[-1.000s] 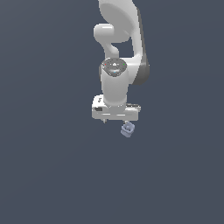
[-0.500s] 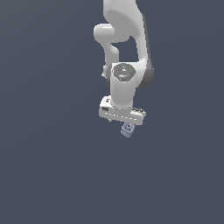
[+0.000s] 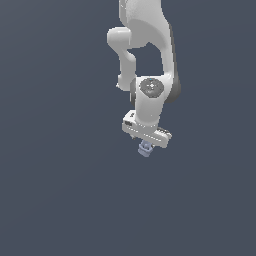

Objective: Pick up the object and move it to a goal position.

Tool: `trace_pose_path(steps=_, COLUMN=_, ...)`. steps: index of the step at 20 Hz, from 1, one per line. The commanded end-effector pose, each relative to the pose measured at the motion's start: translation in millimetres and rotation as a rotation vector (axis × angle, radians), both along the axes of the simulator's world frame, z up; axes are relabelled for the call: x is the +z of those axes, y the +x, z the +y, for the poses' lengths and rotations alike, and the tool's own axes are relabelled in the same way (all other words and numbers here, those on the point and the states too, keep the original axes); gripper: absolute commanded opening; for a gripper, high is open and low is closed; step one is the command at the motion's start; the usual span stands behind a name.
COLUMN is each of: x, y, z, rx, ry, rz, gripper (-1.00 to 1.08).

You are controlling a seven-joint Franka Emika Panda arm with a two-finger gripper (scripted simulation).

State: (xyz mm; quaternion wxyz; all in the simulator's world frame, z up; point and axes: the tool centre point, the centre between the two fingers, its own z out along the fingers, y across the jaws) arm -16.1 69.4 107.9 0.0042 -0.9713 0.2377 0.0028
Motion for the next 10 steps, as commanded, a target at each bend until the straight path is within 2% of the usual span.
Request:
trace_pose_path(steps=1, x=-5, y=-2, z=6, rx=-0.046, ry=-0.003, rz=-0.001, gripper=1.00)
trace_pose_path(steps=10, x=-16, y=-8, z=19, rx=-0.147, ry=-0.009, rz=-0.002, gripper=1.00)
